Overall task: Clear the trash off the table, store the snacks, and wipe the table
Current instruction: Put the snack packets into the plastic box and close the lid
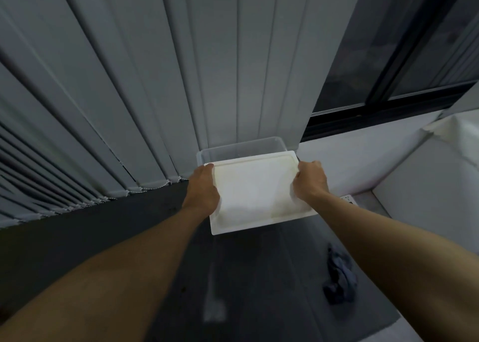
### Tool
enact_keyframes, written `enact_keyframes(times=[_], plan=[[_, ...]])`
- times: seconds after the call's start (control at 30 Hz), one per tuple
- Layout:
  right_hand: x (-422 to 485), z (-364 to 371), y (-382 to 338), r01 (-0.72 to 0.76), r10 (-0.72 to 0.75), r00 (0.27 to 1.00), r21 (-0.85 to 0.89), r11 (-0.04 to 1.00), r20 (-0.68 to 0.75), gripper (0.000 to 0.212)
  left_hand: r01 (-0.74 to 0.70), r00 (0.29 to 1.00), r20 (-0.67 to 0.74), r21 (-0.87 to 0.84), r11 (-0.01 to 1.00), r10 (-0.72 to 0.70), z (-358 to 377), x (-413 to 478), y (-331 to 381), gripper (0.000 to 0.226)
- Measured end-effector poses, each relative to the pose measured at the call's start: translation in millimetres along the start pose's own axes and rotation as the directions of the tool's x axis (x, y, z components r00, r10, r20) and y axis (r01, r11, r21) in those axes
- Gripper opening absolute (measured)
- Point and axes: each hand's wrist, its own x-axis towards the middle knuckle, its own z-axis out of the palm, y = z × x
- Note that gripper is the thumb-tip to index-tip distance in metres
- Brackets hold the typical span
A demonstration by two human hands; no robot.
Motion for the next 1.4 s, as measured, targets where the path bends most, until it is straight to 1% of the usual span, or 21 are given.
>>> enact_keyframes(times=[0.1,0.2,0.27,0.33,0.4,0.53,0.6,0.67,0.7,0.77,0.83,0.87,0.9,0.97,1.0,1.03,1.1,1.17,1.27,1.33,1.4], plan=[[13.7,3.5,-6.0,0.025,-0.024,0.998,-0.029,0.999,0.051,0.028,-0.010,0.999,0.050,0.121,0.993,0.004,5.5,8.2,-5.2,0.064],[29.9,8.8,-14.5,0.083,-0.084,0.995,0.009,0.996,0.046,0.030,-0.037,0.999,0.026,0.217,0.976,0.032,8.9,18.6,-7.4,0.066],[40.2,14.5,-18.7,0.075,-0.078,0.997,0.098,0.992,0.025,0.027,-0.040,0.999,-0.008,0.217,0.975,0.043,10.0,28.1,-7.0,0.064],[45.2,20.3,-22.8,0.028,-0.021,0.999,0.225,0.974,-0.033,0.018,-0.033,0.999,-0.024,0.202,0.979,0.039,10.2,38.7,-6.9,0.062],[48.7,26.1,-27.2,0.037,-0.012,0.993,0.215,0.976,-0.116,0.018,-0.027,0.999,-0.040,0.192,0.981,0.035,10.4,48.7,-8.0,0.061],[54.1,31.7,-32.3,0.077,-0.045,0.987,0.205,0.976,-0.156,0.021,-0.017,0.993,-0.110,0.187,0.982,0.038,13.7,62.0,-9.2,0.060],[58.8,35.5,-32.8,0.070,-0.031,0.986,0.237,0.969,-0.164,0.021,-0.019,0.991,-0.130,0.185,0.983,0.043,16.5,64.1,-10.3,0.060],[60.1,35.4,-35.5,0.040,-0.001,0.990,0.275,0.961,-0.141,0.018,-0.025,0.990,-0.134,0.189,0.982,0.051,18.1,66.0,-10.0,0.060],[60.6,36.3,-35.4,0.010,0.031,0.991,0.304,0.953,-0.128,0.019,-0.023,0.990,-0.132,0.205,0.979,0.051,18.7,66.6,-9.5,0.060],[60.3,37.6,-36.5,-0.034,0.069,0.992,0.305,0.952,-0.105,0.024,-0.021,0.991,-0.124,0.275,0.961,0.057,21.8,67.4,-10.4,0.061],[59.2,37.9,-35.2,-0.011,0.038,0.995,0.268,0.963,-0.097,0.021,-0.027,0.991,-0.118,0.315,0.949,0.067,26.5,68.2,-13.6,0.060],[59.3,38.7,-33.4,0.050,-0.030,0.993,0.183,0.982,-0.112,0.020,-0.017,0.992,-0.111,0.319,0.948,0.055,28.3,69.2,-14.9,0.061],[59.5,40.3,-32.2,0.109,-0.098,0.987,0.080,0.991,-0.129,0.023,-0.005,0.995,-0.097,0.327,0.945,0.039,29.9,70.3,-16.8,0.061],[61.7,46.5,-30.8,0.208,-0.222,0.963,-0.105,0.973,-0.154,0.039,-0.002,0.998,-0.062,0.378,0.926,0.027,32.2,72.1,-20.2,0.057],[62.8,48.4,-31.8,0.234,-0.257,0.956,-0.164,0.958,-0.139,0.049,-0.016,0.999,-0.039,0.417,0.909,0.036,32.3,72.6,-20.5,0.057],[64.4,50.4,-32.6,0.257,-0.285,0.952,-0.215,0.942,-0.115,0.058,-0.035,0.999,-0.011,0.457,0.889,0.045,32.1,72.7,-19.7,0.062],[67.9,53.1,-33.9,0.304,-0.332,0.942,-0.300,0.904,-0.048,0.068,-0.064,0.998,0.035,0.523,0.850,0.054,31.5,73.9,-18.3,0.075],[71.7,53.9,-33.0,0.319,-0.339,0.941,-0.356,0.878,0.006,0.074,-0.085,0.996,0.071,0.570,0.817,0.054,33.3,76.1,-19.0,0.080],[73.7,54.9,-36.5,0.295,-0.294,0.954,-0.379,0.877,0.063,0.080,-0.099,0.994,0.090,0.602,0.793,0.056,34.3,78.9,-19.0,0.082],[71.2,57.2,-43.7,0.264,-0.261,0.963,-0.381,0.886,0.061,0.083,-0.093,0.994,0.098,0.608,0.789,0.042,34.9,80.5,-17.9,0.083],[67.6,58.8,-49.7,0.244,-0.253,0.967,-0.372,0.896,0.027,0.086,-0.081,0.995,0.095,0.605,0.792,0.029,35.7,80.5,-15.4,0.084]])
